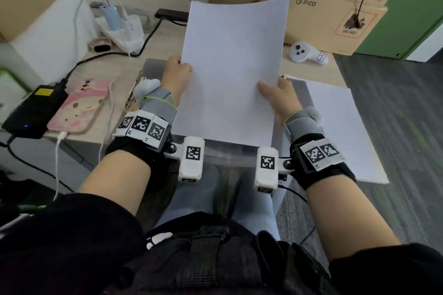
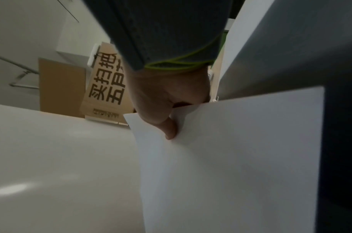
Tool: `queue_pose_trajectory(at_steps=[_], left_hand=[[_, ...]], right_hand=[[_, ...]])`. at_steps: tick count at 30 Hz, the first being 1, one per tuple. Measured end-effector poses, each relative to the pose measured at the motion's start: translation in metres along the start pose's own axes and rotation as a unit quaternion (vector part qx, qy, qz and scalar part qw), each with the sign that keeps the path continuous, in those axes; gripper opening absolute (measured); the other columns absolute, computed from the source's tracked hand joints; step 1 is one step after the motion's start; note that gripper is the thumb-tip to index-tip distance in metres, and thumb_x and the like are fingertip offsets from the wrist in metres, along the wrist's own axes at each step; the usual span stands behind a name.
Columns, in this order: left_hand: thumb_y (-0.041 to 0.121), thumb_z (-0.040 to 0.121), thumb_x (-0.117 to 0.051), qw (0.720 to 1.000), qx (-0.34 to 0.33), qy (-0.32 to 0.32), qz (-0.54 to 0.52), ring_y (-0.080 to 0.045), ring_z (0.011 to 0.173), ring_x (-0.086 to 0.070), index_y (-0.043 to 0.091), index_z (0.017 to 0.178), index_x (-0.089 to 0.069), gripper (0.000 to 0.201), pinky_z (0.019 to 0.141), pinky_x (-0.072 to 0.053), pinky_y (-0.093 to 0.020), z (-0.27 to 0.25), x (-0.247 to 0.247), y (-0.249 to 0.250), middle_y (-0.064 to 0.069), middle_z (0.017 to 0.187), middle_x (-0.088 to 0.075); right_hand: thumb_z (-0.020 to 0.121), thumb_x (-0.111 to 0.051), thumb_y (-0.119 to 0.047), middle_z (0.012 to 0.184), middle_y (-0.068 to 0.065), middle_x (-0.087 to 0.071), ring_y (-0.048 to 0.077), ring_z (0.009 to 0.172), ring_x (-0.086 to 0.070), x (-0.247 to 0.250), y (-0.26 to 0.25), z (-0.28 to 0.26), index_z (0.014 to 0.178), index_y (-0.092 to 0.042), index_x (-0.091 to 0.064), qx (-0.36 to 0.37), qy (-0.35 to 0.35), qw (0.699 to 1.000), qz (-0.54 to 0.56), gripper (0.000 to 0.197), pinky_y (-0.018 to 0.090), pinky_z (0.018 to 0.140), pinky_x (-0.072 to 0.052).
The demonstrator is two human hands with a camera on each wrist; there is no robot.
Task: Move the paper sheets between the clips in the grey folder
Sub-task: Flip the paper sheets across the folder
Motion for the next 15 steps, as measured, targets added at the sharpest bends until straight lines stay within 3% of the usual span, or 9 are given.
queue_pose_trajectory(at_steps=[2,5,7,8,10,12,15], left_hand=[[0.012,0.066,-0.043,1.0,0.006,-0.006,0.01,-0.022,0.075,-0.048,0.012,0.087,-0.055,0.024,0.062,-0.039,-0.029,-0.001,0.019,-0.011,-0.009,0.078,-0.053],[0.003,0.08,-0.045,0.999,0.007,0.052,-0.008,-0.018,0.079,-0.054,0.014,0.102,-0.062,0.03,0.07,-0.049,-0.03,0.002,0.05,-0.024,-0.004,0.091,-0.061],[-0.002,0.083,-0.039,0.995,0.009,0.098,-0.035,-0.013,0.069,-0.052,0.008,0.106,-0.062,0.034,0.055,-0.048,-0.024,0.009,0.073,-0.031,0.002,0.082,-0.058],[-0.005,0.083,-0.036,0.993,0.009,0.11,-0.042,-0.011,0.065,-0.048,0.009,0.096,-0.063,0.033,0.051,-0.045,-0.022,0.012,0.083,-0.033,0.004,0.077,-0.055],[-0.005,0.082,-0.035,0.99,0.018,0.133,-0.038,-0.013,0.073,-0.049,0.022,0.072,-0.057,0.036,0.067,-0.048,-0.028,0.017,0.104,-0.04,0.006,0.074,-0.052],[-0.003,0.082,-0.036,0.99,0.03,0.138,-0.024,-0.015,0.089,-0.048,0.027,0.067,-0.051,0.037,0.087,-0.046,-0.032,0.016,0.114,-0.046,0.007,0.078,-0.054],[-0.005,0.083,-0.037,0.99,0.051,0.128,-0.02,-0.015,0.096,-0.047,0.027,0.067,-0.05,0.039,0.093,-0.043,-0.031,0.022,0.134,-0.064,0.009,0.078,-0.054]], right_hand=[[0.092,-0.049,0.001,0.079,-0.001,-0.063,0.008,0.057,-0.061,-0.017,0.009,0.0,0.117,0.0,-0.059,-0.034,-0.002,0.999,-0.017,0.028,0.03,0.064,-0.054],[0.091,-0.05,0.0,0.076,0.0,-0.06,0.015,0.062,-0.056,-0.039,0.019,-0.002,0.115,-0.001,-0.061,-0.081,-0.013,0.996,-0.046,0.027,0.031,0.065,-0.049],[0.091,-0.051,-0.002,0.075,0.001,-0.059,0.019,0.065,-0.055,-0.053,0.024,-0.005,0.111,-0.006,-0.061,-0.105,-0.024,0.992,-0.061,0.023,0.032,0.067,-0.048],[0.09,-0.051,-0.002,0.075,0.003,-0.059,0.022,0.068,-0.056,-0.058,0.026,-0.006,0.11,-0.006,-0.061,-0.113,-0.025,0.991,-0.066,0.022,0.035,0.071,-0.048],[0.09,-0.051,-0.001,0.077,0.006,-0.059,0.022,0.069,-0.055,-0.072,0.029,-0.01,0.112,-0.001,-0.061,-0.128,-0.026,0.989,-0.073,0.024,0.039,0.075,-0.046],[0.09,-0.05,0.0,0.083,0.01,-0.059,0.021,0.065,-0.053,-0.079,0.029,-0.014,0.115,0.005,-0.059,-0.137,-0.02,0.987,-0.081,0.027,0.037,0.071,-0.046],[0.091,-0.048,0.002,0.092,0.014,-0.055,0.02,0.064,-0.05,-0.096,0.031,-0.017,0.118,0.011,-0.056,-0.149,-0.02,0.984,-0.097,0.029,0.031,0.065,-0.043]])
Point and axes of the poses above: each hand's wrist, its own z-axis towards the middle knuckle, its own x-axis out of the back of the hand, y = z × x, the point moved 2 cm from there along z, towards the middle knuckle
